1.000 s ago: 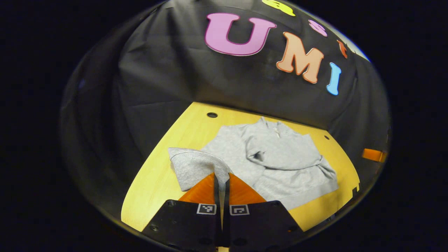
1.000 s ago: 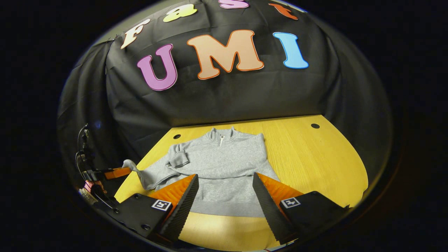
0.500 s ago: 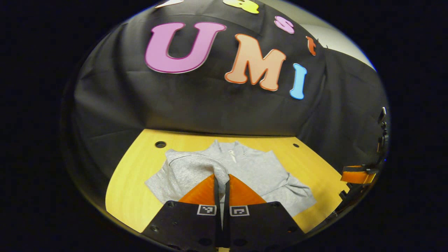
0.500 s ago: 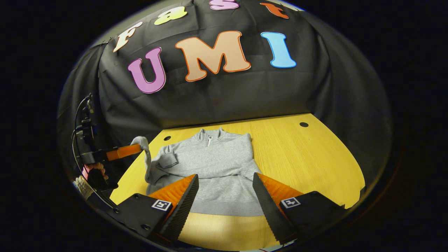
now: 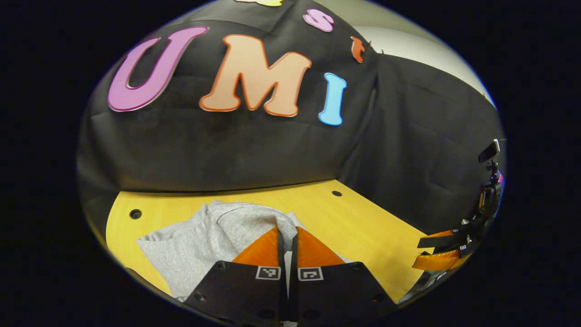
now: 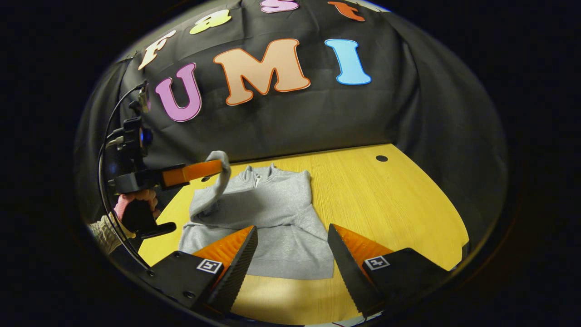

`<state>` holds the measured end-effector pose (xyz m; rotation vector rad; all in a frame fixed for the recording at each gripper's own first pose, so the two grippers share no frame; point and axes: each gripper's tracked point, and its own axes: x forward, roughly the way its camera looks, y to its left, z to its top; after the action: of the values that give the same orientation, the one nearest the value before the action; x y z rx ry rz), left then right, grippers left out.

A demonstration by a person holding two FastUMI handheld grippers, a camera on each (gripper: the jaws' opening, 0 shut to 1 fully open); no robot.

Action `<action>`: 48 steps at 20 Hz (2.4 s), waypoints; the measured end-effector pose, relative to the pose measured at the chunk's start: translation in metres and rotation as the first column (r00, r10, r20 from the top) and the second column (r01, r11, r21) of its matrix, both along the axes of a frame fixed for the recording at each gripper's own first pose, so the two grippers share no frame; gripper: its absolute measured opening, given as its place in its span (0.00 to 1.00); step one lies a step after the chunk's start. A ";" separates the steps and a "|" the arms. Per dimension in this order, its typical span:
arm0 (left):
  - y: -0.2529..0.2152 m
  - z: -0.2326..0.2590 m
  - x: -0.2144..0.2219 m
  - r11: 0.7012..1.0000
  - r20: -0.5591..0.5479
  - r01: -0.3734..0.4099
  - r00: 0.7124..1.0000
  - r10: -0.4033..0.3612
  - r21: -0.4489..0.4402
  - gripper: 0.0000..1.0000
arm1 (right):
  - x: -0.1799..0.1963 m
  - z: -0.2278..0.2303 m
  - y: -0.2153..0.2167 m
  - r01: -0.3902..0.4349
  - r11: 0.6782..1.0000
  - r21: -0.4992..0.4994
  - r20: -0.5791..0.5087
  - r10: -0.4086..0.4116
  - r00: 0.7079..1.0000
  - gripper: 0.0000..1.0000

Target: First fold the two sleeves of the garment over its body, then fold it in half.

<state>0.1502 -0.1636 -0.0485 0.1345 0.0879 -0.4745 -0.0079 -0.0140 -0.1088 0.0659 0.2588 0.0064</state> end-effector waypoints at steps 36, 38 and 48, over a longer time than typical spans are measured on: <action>0.093 -0.052 -0.044 0.977 -0.083 -0.147 0.983 0.162 0.157 0.88 | 0.035 -0.109 -0.014 -0.166 0.985 -0.055 -0.254 0.147 0.956 0.98; 0.117 -0.068 -0.069 0.967 -0.117 -0.187 0.971 0.208 0.171 0.88 | 0.038 -0.123 -0.020 -0.195 0.975 -0.102 -0.291 0.159 0.943 0.97; 0.204 -0.170 -0.149 0.891 -0.314 -0.413 0.835 0.452 0.188 0.89 | 0.044 -0.176 -0.022 -0.250 0.951 -0.181 -0.410 0.158 0.898 0.98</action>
<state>0.0014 0.0399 -0.2184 0.1342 0.4888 -0.0297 0.0366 -0.0363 -0.2844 -0.1948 0.6671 0.1759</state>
